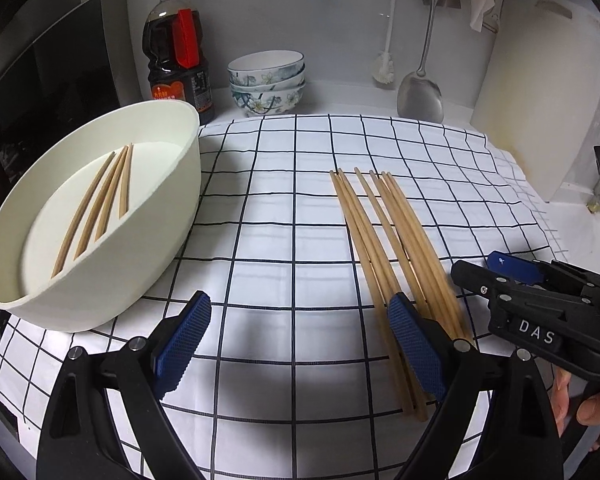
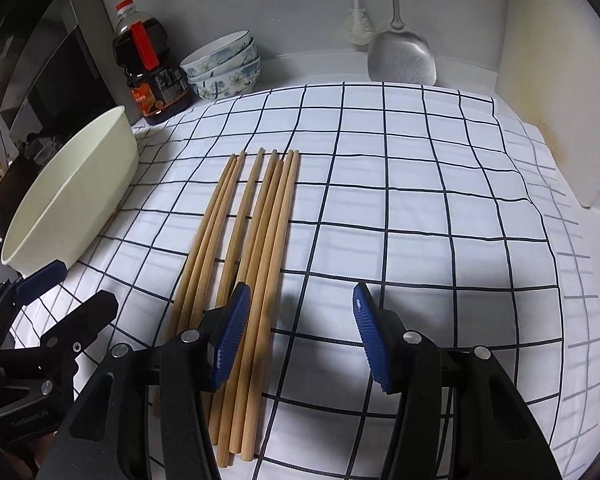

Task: Organize utensils
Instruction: 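Move both open tools back over the remaining chopsticks, then lower the left tool onto one chopstick while the right tool lowers onto another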

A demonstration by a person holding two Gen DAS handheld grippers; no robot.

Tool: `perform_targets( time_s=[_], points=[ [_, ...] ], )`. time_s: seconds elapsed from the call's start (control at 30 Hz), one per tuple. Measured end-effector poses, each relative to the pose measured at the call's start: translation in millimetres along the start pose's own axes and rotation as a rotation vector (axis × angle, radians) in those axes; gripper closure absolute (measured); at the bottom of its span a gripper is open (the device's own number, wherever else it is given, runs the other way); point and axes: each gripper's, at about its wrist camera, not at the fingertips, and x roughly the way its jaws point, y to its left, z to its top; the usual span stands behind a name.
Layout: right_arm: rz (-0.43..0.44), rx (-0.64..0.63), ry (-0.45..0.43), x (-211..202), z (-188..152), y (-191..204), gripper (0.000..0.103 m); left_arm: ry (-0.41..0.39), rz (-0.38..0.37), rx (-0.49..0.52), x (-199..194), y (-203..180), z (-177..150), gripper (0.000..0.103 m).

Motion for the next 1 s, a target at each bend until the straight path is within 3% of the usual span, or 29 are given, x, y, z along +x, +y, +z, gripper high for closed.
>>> perform_targets(
  time_s=[1.0],
  points=[
    [-0.087,-0.114,0.048,12,-6,11,0.052,0.022,0.006,-0.004,16,7,1,0.014]
  ],
)
